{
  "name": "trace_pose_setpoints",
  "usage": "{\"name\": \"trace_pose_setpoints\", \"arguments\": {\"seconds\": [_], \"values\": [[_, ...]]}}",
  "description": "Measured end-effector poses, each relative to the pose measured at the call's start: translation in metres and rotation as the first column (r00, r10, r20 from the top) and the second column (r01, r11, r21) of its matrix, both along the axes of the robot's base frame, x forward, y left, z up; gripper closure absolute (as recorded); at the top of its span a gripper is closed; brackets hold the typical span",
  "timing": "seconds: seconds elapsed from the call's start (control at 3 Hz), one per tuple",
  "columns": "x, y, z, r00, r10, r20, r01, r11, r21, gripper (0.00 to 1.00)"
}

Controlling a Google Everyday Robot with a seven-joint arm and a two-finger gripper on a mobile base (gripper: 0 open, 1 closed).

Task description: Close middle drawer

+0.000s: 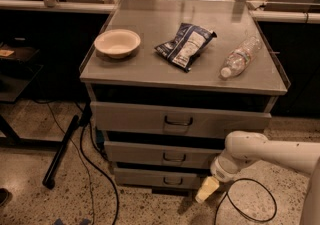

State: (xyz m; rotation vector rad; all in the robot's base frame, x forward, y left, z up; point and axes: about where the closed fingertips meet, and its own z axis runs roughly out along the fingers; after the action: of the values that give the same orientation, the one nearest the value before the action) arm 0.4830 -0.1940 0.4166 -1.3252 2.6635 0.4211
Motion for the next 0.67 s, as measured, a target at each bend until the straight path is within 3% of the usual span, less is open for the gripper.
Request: {"name": "trace_pose_setpoints", "arguments": {"seconds": [0.67], "values": [[0.0002,-0.0001,0.0000,1.0000,-0.001,0.000,0.001,1.000,0.000,0.47]]}}
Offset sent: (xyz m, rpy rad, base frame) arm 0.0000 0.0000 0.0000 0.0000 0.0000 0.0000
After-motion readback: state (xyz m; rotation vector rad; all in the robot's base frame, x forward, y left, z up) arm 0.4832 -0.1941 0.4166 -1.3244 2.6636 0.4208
